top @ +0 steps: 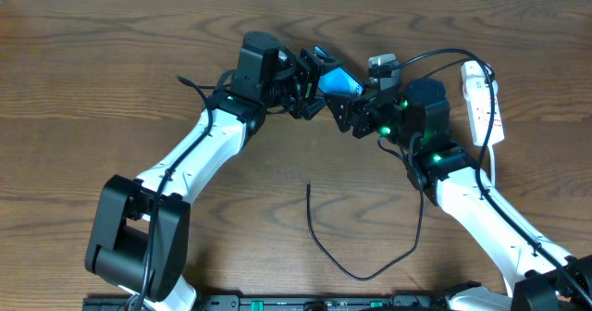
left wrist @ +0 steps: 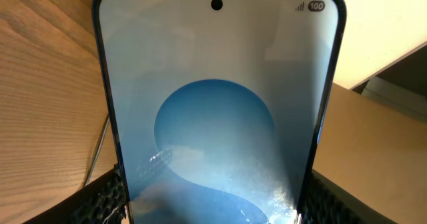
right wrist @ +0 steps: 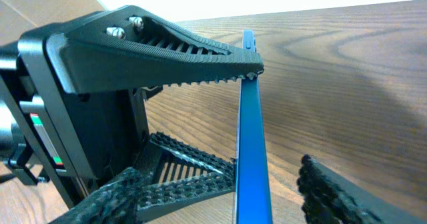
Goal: Plug charger to phone and switch on socket
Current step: 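Close the right gripper on the phone's right edge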
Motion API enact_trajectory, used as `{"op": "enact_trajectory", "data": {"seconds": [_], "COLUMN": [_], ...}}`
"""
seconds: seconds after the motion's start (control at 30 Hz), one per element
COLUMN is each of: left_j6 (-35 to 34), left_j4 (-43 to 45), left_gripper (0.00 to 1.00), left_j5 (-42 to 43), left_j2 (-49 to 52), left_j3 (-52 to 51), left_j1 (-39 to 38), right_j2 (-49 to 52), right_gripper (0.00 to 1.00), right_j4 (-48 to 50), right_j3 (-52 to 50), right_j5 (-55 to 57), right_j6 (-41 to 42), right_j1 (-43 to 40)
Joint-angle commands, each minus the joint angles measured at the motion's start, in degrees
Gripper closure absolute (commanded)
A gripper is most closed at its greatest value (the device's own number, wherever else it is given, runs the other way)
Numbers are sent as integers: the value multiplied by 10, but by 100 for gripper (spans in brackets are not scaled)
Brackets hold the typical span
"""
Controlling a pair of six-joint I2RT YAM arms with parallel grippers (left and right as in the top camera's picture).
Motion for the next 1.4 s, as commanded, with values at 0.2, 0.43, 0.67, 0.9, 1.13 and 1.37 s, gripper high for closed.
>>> {"op": "enact_trajectory", "data": {"seconds": [0.2, 0.43, 0.67, 0.9, 1.13, 1.37], "left_j6": [-2, -2, -2, -2, -1, -1], "left_j4": [6, 6, 8, 8, 8, 8], "left_gripper": [93, 93, 93, 93, 93, 93], "left_j5": [6, 6, 5, 6, 6, 5], "left_j2": [-19, -19, -19, -19, -19, -19], "left_j3": [0, 0, 0, 0, 0, 0], "left_j1": [-5, -11, -19, -19, -19, -19], "right_j2": [9, 9, 9, 9, 9, 9], "right_gripper": [39, 41, 48, 57, 67, 85], "right_j4": [2, 2, 2, 2, 2, 2], "right_j3": [10, 10, 10, 10, 10, 10], "right_j5": [2, 2, 2, 2, 2, 7], "right_j6": [-1, -1, -1, -1, -1, -1], "right_j1": [6, 6, 6, 6, 6, 6]}}
